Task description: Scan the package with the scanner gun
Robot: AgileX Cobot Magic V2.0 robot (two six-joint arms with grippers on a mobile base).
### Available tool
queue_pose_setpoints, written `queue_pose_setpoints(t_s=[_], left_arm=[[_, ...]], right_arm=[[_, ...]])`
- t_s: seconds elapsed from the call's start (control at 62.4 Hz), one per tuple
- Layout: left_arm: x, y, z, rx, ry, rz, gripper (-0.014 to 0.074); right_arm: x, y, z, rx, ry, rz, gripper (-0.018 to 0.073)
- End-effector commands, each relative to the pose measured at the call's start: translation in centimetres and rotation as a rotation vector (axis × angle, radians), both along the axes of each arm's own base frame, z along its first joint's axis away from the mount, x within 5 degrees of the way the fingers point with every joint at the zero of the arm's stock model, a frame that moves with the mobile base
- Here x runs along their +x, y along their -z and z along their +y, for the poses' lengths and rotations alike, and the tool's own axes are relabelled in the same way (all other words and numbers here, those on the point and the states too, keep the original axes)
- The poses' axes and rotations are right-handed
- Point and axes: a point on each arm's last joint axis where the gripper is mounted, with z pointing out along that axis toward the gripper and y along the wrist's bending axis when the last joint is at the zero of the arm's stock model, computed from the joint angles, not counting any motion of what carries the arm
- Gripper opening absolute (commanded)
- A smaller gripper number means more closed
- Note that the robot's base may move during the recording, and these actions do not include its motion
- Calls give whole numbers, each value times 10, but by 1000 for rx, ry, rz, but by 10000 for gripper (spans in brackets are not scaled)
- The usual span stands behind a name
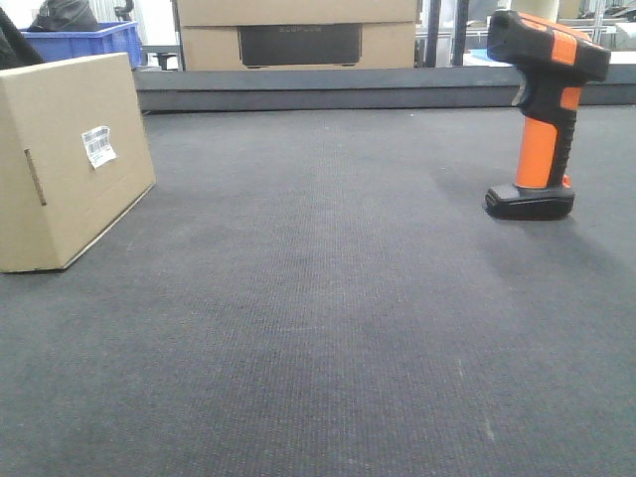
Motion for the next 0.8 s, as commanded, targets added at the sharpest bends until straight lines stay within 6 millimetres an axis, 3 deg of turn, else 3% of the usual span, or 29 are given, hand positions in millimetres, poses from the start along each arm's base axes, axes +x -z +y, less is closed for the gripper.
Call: queue_pose_setpoints(t_s=[0.0, 0.176, 0.785], left_arm=[[-5, -3, 1, -16, -1, -53, -111], [-10, -5, 1, -20, 0, -90, -111], [-10, -6, 1, -21, 1, -99, -111]], right_arm=[[-1, -8, -1, -3, 11, -72, -168], [0, -15, 0, 22, 1, -141, -168], [0, -15, 0, 23, 1, -145, -168]])
